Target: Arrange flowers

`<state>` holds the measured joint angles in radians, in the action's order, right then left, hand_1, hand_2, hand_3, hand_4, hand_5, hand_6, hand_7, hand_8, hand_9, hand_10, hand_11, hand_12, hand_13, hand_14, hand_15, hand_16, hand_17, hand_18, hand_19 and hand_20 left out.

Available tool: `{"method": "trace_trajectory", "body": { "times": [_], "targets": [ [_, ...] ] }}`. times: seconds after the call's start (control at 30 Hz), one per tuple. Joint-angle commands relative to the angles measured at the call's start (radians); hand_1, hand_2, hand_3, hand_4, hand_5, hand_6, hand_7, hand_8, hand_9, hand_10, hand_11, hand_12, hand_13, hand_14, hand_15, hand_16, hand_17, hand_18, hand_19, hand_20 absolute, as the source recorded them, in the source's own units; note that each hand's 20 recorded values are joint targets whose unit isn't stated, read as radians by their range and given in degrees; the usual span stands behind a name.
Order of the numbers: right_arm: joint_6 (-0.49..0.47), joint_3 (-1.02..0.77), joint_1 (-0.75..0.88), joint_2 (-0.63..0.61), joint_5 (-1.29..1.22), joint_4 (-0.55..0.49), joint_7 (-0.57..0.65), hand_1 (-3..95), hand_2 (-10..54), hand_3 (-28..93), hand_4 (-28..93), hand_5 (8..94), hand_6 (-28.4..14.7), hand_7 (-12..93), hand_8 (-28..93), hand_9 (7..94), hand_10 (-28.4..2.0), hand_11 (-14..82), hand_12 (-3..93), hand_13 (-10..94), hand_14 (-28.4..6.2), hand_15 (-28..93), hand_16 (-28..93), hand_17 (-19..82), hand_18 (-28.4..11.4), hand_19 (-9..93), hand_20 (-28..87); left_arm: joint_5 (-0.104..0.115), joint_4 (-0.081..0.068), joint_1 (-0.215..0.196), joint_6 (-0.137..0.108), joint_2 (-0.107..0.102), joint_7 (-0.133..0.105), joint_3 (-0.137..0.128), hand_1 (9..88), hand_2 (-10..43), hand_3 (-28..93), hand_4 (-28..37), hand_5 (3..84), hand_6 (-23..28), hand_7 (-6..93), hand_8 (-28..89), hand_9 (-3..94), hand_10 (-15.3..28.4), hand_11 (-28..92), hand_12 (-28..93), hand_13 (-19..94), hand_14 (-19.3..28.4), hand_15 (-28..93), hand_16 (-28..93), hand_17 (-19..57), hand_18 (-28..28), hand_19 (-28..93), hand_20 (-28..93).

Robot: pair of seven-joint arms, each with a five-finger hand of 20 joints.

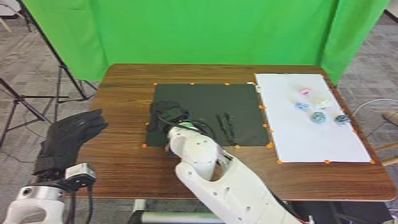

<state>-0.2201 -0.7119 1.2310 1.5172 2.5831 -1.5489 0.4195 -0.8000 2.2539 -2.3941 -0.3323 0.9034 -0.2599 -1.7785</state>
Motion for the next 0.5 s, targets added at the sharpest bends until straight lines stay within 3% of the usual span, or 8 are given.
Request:
{"method": "trace_trajectory", "body": {
  "times": [0.03,0.17,0.23,0.3,0.5],
  "targets": [
    [-0.024,-0.006,0.004,0.003,0.004,-0.019,-0.019,30.0,-3.2,82,-28,71.3,-4.8,23,-12,74.9,-15.8,31.4,19.4,69,-10.1,73,23,42,-20.4,93,28,-0.006,0.001,-0.006,0.010,0.012,0.011,-0.002,28.9,6.5,84,-11.2,50.0,15.0,15.1,-9,41.0,22.0,36,10,28,28.0,58,-11,-9.3,21.5,57,15],
    [-0.019,-0.004,0.009,-0.007,-0.008,-0.027,-0.020,27.4,-0.6,82,-28,70.9,-5.4,22,-11,74.5,-16.3,30.5,19.3,68,-10.9,73,23,42,-20.7,93,28,-0.005,0.000,-0.011,0.014,0.013,0.010,-0.002,28.9,6.5,84,-11.1,50.0,15.0,15.1,-9,41.0,22.0,36,10,28,28.0,58,-11,-9.3,21.5,57,15],
    [-0.030,-0.018,0.017,-0.001,-0.006,-0.028,-0.033,24.6,2.5,82,-28,70.7,-6.0,21,-11,74.3,-16.9,30.0,19.2,68,-11.3,73,23,42,-21.1,93,28,-0.009,0.001,-0.005,0.016,0.017,0.025,-0.003,28.9,6.5,84,-11.2,50.0,15.0,15.1,-9,41.0,22.0,36,10,28,28.0,58,-11,-9.3,21.5,57,15],
    [-0.036,-0.023,0.020,0.000,-0.007,-0.033,-0.038,23.0,4.3,82,-28,70.7,-6.3,20,-11,74.2,-17.2,29.7,19.2,68,-11.7,73,23,41,-21.4,93,28,-0.009,0.001,-0.004,0.013,0.017,0.024,-0.001,28.9,6.5,84,-11.2,50.0,15.0,15.1,-9,41.0,22.0,36,10,28,27.9,58,-11,-9.3,21.5,57,15],
    [-0.015,-0.020,0.015,-0.007,-0.024,-0.031,-0.034,13.3,14.4,79,-27,71.0,-7.8,18,-11,73.6,-18.5,28.1,18.8,66,-13.6,73,23,40,-22.4,93,27,-0.011,0.000,0.001,0.019,0.015,0.029,0.000,28.8,6.5,84,-11.1,50.0,15.0,15.1,-9,41.0,22.0,36,10,28,28.0,58,-12,-9.2,21.5,57,14]
  ]
}}
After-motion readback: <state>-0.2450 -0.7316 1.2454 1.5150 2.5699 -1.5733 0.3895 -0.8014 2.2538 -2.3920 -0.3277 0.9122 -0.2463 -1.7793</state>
